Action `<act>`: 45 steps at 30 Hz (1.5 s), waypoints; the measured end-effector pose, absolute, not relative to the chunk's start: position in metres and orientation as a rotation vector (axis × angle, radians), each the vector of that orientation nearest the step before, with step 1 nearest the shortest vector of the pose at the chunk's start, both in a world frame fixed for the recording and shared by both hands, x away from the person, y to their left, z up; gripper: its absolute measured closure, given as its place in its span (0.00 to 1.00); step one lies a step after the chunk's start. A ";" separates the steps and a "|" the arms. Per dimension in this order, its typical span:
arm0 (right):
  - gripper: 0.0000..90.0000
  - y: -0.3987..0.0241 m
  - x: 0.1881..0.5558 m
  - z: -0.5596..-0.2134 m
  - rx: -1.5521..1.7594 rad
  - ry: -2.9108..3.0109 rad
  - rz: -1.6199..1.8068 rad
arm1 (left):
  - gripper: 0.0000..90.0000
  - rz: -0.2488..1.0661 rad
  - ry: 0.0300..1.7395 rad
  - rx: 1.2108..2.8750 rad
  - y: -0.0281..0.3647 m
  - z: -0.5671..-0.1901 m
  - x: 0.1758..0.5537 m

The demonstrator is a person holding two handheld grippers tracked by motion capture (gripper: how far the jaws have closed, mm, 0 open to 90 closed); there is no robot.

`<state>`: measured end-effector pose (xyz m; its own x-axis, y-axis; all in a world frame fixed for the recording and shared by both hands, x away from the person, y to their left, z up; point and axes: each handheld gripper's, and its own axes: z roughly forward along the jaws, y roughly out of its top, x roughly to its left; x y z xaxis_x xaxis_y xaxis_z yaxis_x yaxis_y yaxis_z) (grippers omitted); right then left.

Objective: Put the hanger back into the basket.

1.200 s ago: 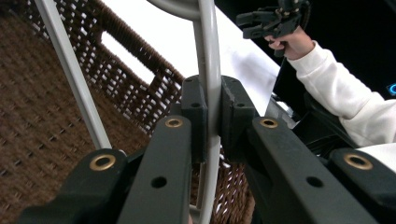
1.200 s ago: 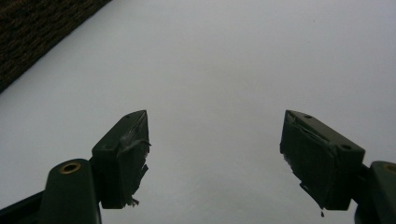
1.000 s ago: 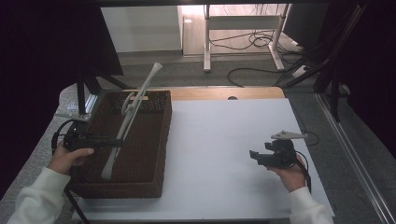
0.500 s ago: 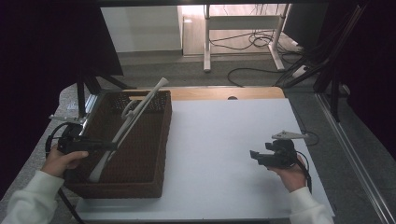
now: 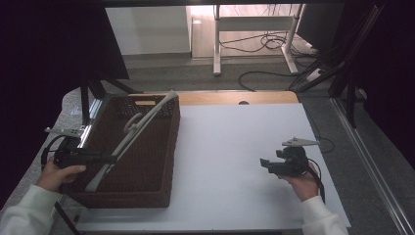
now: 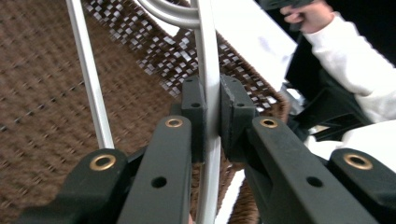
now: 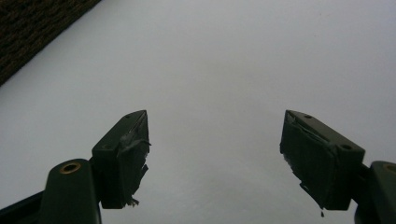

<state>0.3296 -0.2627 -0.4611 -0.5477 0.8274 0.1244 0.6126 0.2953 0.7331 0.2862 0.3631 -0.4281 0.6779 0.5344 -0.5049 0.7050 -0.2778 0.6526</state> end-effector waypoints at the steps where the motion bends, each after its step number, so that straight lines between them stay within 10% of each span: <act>1: 0.27 -0.263 0.330 -0.461 1.315 2.288 1.104 | 0.88 -0.230 0.962 1.957 0.363 -0.428 0.286; 5: 0.27 -0.264 0.330 -0.461 1.314 2.285 1.103 | 0.45 -0.130 1.125 1.928 0.363 -0.431 0.291; 10: 0.27 -0.264 0.330 -0.461 1.315 2.285 1.104 | 0.37 -0.093 1.144 1.946 0.357 -0.431 0.290; 45: 0.27 -0.265 0.330 -0.461 1.314 2.286 1.109 | 0.48 0.014 1.070 2.081 0.302 -0.418 0.294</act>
<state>0.3303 -0.2650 -0.4606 -0.5469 0.8275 0.1271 0.6121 0.2916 0.7351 0.2942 0.3019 -0.4184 0.6453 0.6939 -0.3195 0.6853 -0.3411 0.6434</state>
